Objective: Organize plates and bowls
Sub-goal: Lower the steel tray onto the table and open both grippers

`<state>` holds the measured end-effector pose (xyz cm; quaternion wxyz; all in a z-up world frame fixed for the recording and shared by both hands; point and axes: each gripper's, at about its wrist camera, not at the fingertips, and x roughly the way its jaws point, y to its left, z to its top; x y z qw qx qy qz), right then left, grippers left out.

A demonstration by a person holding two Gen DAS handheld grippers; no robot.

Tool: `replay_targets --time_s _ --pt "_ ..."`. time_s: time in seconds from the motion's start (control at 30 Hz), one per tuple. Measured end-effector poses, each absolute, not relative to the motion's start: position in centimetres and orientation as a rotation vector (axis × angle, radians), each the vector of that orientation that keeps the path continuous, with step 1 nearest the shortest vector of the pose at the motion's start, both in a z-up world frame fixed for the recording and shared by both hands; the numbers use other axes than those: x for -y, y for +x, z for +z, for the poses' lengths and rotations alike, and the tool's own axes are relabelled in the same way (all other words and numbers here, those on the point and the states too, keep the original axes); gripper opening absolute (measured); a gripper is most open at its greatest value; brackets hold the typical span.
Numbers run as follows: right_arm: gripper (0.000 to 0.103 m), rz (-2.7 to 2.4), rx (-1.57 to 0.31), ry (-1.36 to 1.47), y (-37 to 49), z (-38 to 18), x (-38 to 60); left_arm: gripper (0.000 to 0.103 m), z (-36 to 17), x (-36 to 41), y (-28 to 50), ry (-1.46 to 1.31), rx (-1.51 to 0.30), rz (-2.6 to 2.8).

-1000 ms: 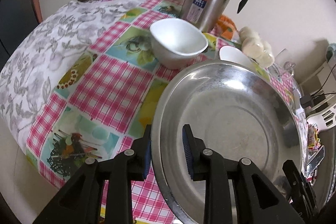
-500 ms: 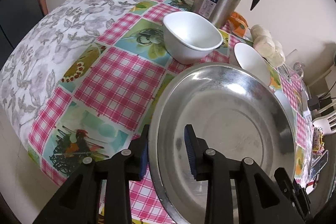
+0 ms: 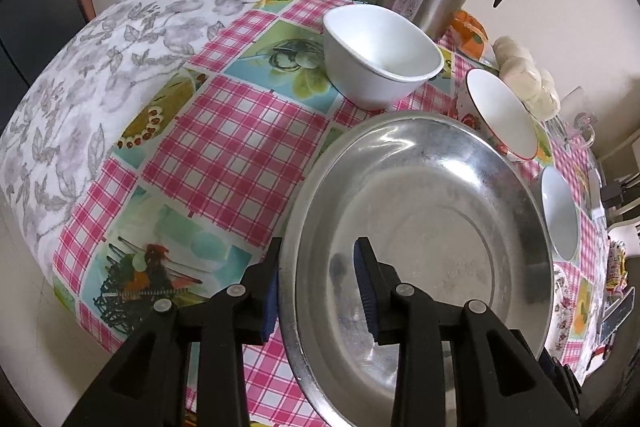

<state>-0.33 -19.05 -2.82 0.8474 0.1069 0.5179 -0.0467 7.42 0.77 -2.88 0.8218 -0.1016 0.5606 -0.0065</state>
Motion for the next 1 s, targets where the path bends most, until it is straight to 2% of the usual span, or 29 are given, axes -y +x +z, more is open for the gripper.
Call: replay_targets --time_s 0.8,0.87,0.93,1.0 --pt "0.029 -0.146 -1.145 0.207 0.1 -3.8 19.2 0.037 -4.1 0.3 7.7 -0.173 -1.224 -0.031" --pt "0.033 -0.143 -1.149 0.207 0.1 -3.8 19.2 0.037 -4.1 0.4 7.8 -0.17 -1.226 -0.032" --pt "0.045 -0.141 -1.147 0.206 0.1 -3.7 19.2 0.038 -4.0 0.4 7.8 -0.169 -1.229 -0.035" --pt "0.048 -0.143 -1.14 0.196 0.1 -3.4 19.1 0.041 -4.0 0.5 7.8 -0.173 -1.232 -0.042"
